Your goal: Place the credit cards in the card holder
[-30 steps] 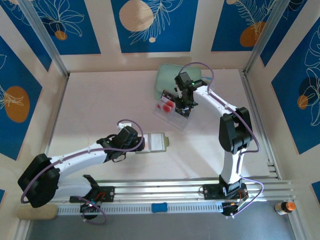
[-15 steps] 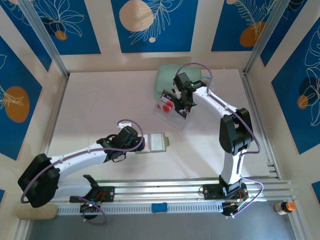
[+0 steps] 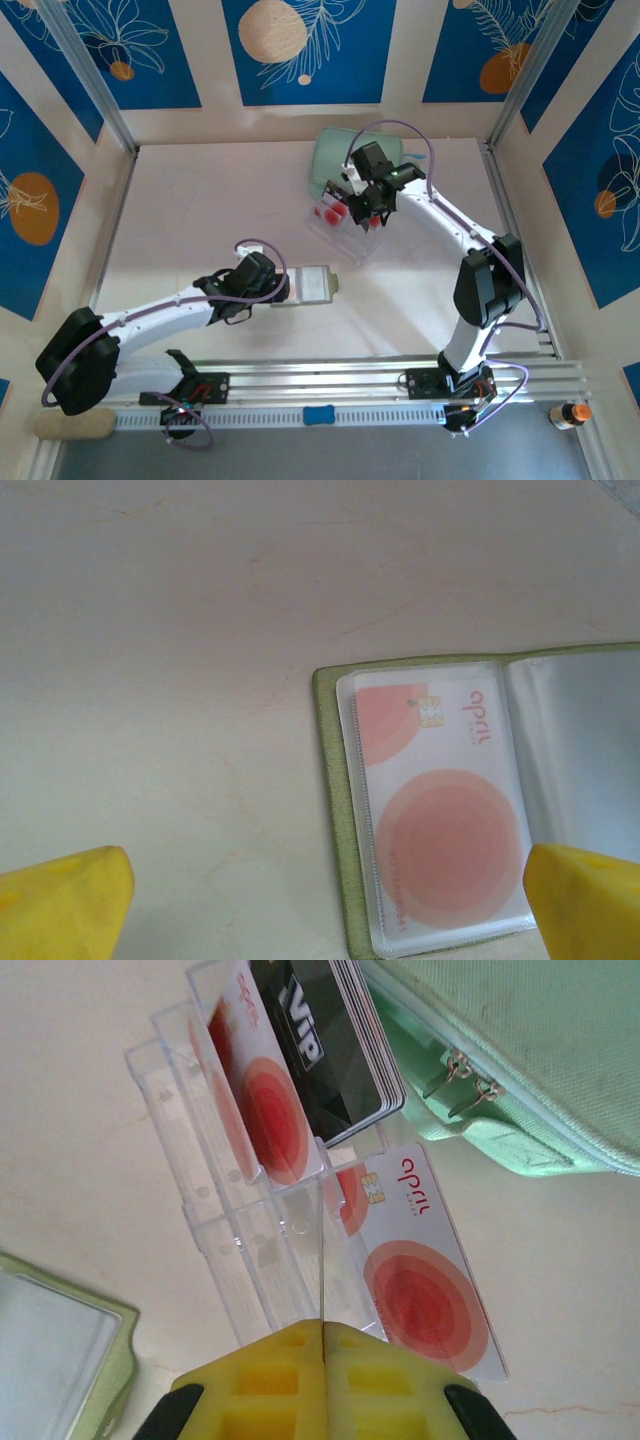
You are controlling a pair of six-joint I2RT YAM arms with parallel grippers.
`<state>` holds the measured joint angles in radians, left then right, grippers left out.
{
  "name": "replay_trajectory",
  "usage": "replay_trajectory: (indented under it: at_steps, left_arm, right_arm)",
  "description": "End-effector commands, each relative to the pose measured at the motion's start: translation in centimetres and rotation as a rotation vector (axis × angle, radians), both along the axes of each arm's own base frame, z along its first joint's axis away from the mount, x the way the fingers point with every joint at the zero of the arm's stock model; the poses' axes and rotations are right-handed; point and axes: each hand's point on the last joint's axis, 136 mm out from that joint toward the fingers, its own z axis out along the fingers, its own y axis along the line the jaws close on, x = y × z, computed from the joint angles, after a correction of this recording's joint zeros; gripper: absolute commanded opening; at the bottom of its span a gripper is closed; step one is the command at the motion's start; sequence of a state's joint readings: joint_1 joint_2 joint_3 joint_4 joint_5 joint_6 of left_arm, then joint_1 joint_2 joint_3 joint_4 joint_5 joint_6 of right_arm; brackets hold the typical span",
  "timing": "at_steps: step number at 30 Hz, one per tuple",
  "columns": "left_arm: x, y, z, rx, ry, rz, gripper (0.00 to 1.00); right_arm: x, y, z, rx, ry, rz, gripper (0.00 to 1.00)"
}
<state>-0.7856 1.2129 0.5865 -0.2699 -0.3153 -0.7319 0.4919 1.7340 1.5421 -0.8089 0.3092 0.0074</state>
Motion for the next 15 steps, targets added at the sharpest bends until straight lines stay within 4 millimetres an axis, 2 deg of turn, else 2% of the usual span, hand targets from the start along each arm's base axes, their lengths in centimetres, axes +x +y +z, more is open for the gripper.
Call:
replay_trajectory:
  at_steps: [1, 4, 9, 15]
  left_arm:
    - [0.7, -0.4, 1.2, -0.016, -0.021, -0.002, 1.00]
    - [0.8, -0.4, 1.2, -0.007, -0.020, -0.007, 1.00]
    - [1.0, -0.4, 1.3, 0.011, -0.018, -0.015, 1.00]
    - [1.2, -0.2, 1.2, 0.037, -0.006, -0.024, 1.00]
  right_arm:
    - [-1.0, 0.9, 2.5, 0.077, -0.027, 0.018, 0.00]
    - [-2.1, 1.9, 3.7, 0.182, -0.016, 0.003, 0.00]
    - [-4.2, 4.4, 5.5, 0.460, 0.035, -0.024, 0.00]
    - [-6.3, 7.2, 4.3, 0.808, 0.162, -0.095, 0.00]
